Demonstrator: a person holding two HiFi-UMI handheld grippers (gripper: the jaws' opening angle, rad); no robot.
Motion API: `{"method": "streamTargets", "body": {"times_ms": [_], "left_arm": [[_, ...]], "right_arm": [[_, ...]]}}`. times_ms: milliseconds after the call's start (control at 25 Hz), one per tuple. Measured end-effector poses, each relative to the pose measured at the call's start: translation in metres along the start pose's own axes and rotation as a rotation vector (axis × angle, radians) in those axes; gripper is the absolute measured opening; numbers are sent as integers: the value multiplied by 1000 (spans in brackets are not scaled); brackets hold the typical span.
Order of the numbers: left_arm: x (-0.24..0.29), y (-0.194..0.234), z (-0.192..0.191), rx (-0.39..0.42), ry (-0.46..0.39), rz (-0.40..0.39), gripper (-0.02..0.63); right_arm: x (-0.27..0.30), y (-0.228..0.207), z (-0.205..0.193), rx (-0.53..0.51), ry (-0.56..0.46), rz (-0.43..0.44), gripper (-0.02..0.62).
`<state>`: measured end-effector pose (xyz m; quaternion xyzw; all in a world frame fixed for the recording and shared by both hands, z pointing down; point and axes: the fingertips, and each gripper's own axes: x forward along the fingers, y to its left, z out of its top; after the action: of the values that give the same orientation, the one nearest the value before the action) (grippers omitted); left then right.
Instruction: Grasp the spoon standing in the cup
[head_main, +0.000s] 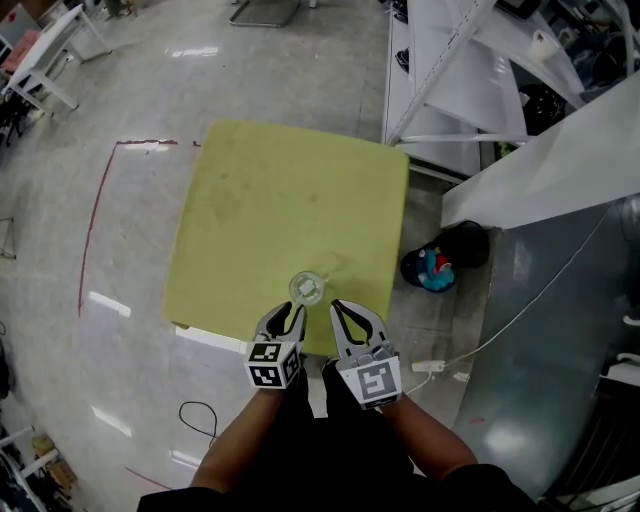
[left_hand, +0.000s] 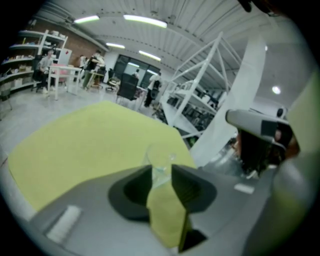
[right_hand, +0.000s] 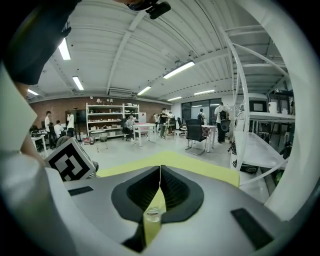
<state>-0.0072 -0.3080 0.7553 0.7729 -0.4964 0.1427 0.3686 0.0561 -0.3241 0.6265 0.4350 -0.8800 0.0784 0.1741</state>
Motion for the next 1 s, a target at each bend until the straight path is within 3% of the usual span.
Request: {"method": "streamTargets", "body": {"times_ms": [440,1000], "left_arm": [[0,4,1,19,-6,40,14],[-26,-10,31,202,-71,54,11]], "right_arm": [[0,-10,-2,-1,-2,-11,8],[-5,-7,4,-19,-22,-6,8]]}}
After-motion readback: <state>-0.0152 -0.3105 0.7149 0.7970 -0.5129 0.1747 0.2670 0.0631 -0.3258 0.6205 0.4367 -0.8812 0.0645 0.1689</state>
